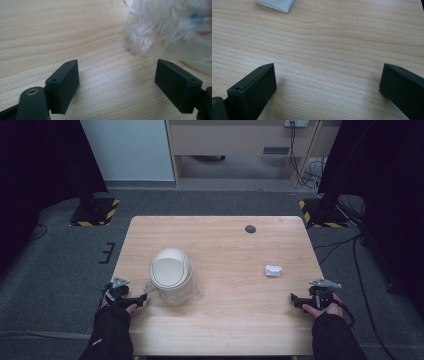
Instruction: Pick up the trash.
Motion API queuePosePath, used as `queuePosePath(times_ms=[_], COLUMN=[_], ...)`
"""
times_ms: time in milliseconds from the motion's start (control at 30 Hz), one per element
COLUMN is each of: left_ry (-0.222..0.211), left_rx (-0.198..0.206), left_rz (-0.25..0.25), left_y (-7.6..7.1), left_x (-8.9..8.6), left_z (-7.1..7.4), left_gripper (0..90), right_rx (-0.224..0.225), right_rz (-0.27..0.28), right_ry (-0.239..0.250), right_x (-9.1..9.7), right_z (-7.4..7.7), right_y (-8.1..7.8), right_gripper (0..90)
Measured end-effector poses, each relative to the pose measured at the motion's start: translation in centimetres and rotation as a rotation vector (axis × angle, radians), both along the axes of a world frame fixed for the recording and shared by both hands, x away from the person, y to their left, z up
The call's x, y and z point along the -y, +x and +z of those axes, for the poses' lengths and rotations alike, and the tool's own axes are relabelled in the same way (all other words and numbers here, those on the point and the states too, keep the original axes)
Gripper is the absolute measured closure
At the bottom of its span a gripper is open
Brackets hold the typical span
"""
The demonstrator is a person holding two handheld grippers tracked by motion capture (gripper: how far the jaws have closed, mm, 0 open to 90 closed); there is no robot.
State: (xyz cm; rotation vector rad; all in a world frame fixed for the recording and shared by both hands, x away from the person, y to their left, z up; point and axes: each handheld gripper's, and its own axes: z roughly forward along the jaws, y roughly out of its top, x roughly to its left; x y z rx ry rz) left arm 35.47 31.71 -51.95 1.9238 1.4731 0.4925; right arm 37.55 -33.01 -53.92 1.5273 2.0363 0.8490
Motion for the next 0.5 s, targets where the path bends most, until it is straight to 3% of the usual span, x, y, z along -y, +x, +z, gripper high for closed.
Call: queuePosePath(times_ms=[67, 100, 167, 200, 233, 267, 400, 500], left_ry=[-0.006, -0.025, -0.046, -0.046, -0.067, -0.067, -0.104, -0.105], left_rx=[0.018, 0.055, 0.096, 0.096, 0.131, 0.131, 0.192, 0.222], left_rz=[0.002, 0.016, 0.026, 0.026, 0.044, 0.044, 0.079, 0.093], left_y=[-0.1, -0.3, -0.5, -0.5, -0.8, -0.8, -1.4, -1.9], left_x=[-0.1, -0.2, -0.5, -0.5, -0.8, -0.8, -1.4, -1.6], left_z=[0.3, 0.9, 1.5, 1.5, 2.0, 2.0, 3.1, 3.7], left_gripper=[21.4, 22.2, 22.7, 23.3, 24.3, 25.3, 26.9, 26.2], right_rx=[0.0, 0.0, -0.001, -0.001, -0.001, -0.001, -0.001, -0.001], right_rz=[0.0, 0.0, -0.003, -0.003, -0.001, -0.001, -0.002, -0.002], right_ry=[0.0, 0.0, 0.002, 0.002, 0.001, 0.001, 0.001, 0.001], right_x=[0.0, 0.0, 0.0, 0.0, 0.0, 0.0, 0.0, 0.0], right_z=[0.0, 0.0, 0.0, 0.0, 0.0, 0.0, 0.0, 0.0], right_y=[0.0, 0.0, 0.0, 0.0, 0.0, 0.0, 0.0, 0.0], right_gripper=[0.9, 1.0, 1.0, 1.0, 1.0, 1.0, 1.0, 1.0])
